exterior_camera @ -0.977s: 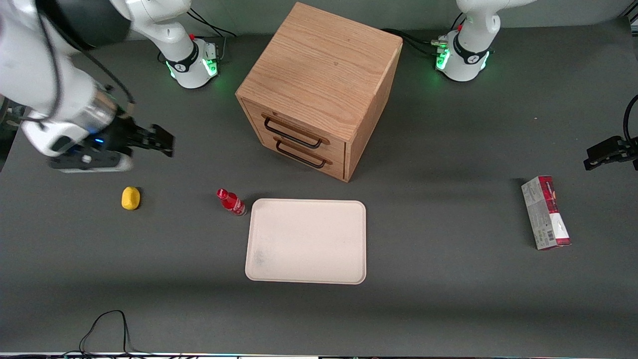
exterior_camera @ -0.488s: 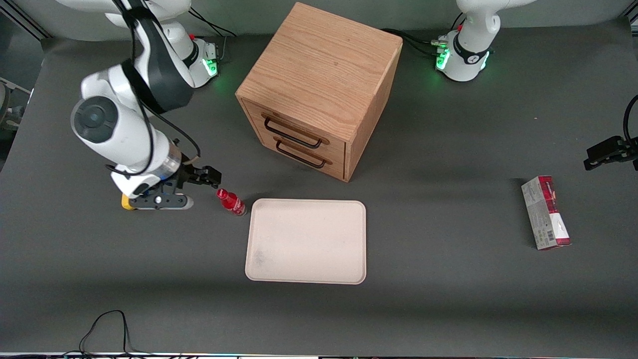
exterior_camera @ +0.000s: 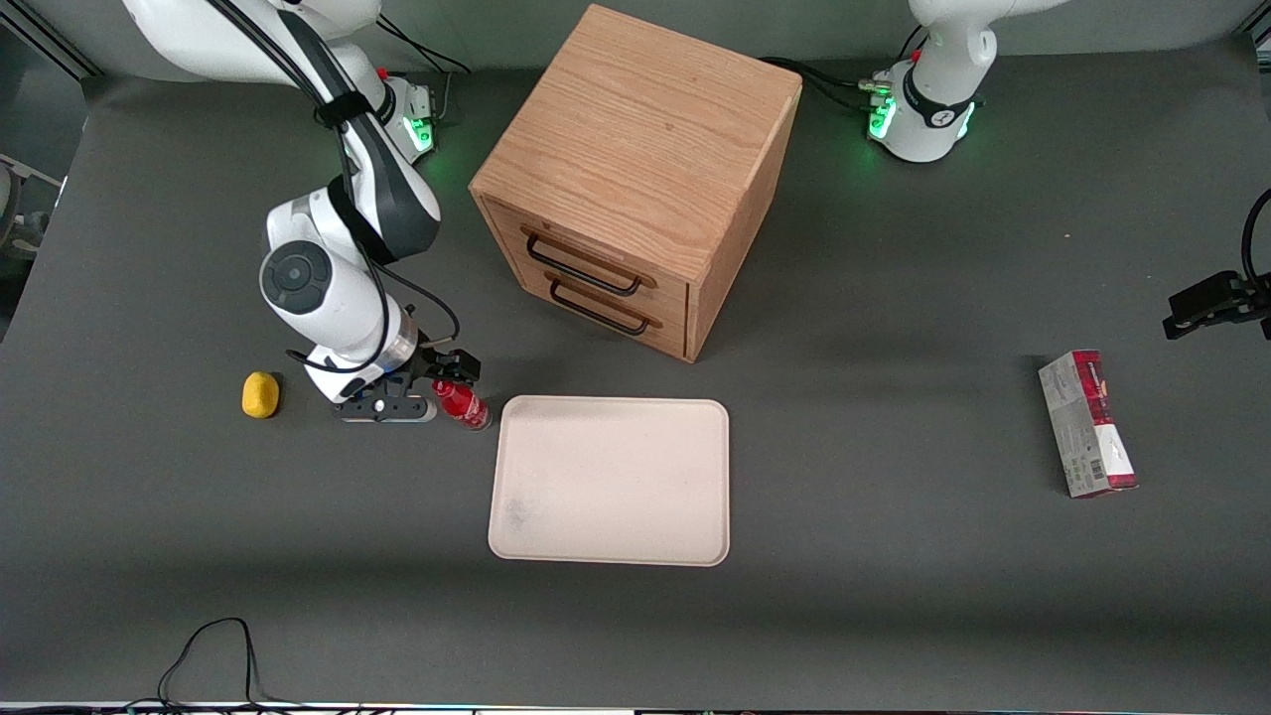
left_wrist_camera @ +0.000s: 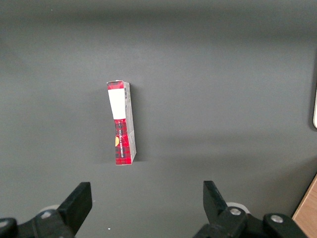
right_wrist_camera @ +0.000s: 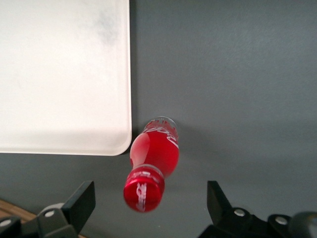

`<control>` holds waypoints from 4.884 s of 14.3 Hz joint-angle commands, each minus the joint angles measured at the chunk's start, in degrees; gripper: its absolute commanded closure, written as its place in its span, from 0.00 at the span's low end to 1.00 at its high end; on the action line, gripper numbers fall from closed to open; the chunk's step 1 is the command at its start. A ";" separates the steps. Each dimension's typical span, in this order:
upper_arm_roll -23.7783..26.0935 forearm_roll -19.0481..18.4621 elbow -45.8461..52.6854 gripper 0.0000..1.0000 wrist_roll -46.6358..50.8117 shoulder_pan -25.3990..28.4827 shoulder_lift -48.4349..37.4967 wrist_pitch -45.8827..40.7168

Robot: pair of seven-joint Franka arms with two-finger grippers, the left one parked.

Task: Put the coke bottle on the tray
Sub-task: 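Close the right gripper around the red bottle's body, then carry the red bottle over the white tray and lower it, then open the right gripper and lift away from the bottle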

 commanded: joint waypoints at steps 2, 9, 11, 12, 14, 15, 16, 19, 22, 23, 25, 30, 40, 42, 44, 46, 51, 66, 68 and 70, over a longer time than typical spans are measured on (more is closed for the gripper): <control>0.39 -0.12 -0.14 0.06 1.75 0.09 1.49 2.59; 0.30 -0.21 -0.05 0.97 1.40 0.09 1.49 3.13; 0.30 -1.08 0.48 1.00 0.96 0.00 1.05 2.78; 0.21 -2.74 1.87 1.00 1.04 -0.09 0.79 1.99; 0.21 -3.99 9.49 1.00 0.78 -0.35 1.04 -7.37; 0.21 -4.07 13.97 1.00 0.69 -0.44 1.48 -12.03; 0.21 -3.99 18.80 1.00 0.26 -0.44 1.83 -16.87; 0.39 -3.55 40.32 1.00 -0.36 -0.53 8.41 -34.62; 2.93 -3.81 59.57 1.00 -2.29 -0.61 17.02 -44.23; 3.11 -3.90 63.11 1.00 -2.30 -0.62 19.39 -44.25; 5.30 -4.08 65.77 1.00 -2.39 -0.61 22.83 -40.93; 7.94 -7.23 65.87 1.00 -2.39 0.00 30.82 -26.43; 9.35 -15.33 59.82 0.88 -2.39 0.44 36.56 -18.15; 9.35 -15.33 58.14 0.81 -2.21 0.35 36.56 -17.53; 9.26 -15.24 57.96 0.68 -1.77 0.35 36.82 -17.44; 9.35 -15.24 57.87 0.25 -1.42 0.35 36.82 -17.44; 9.35 -14.28 58.05 0.00 -1.07 -0.18 32.45 -18.49; -13.50 0.27 1.90 0.00 -13.29 -1.23 -25.12 -25.00; -13.59 -2.93 2.58 0.00 -13.19 -1.32 -26.20 -28.49; -13.76 -2.93 3.90 0.00 -13.20 -1.41 -26.11 -29.31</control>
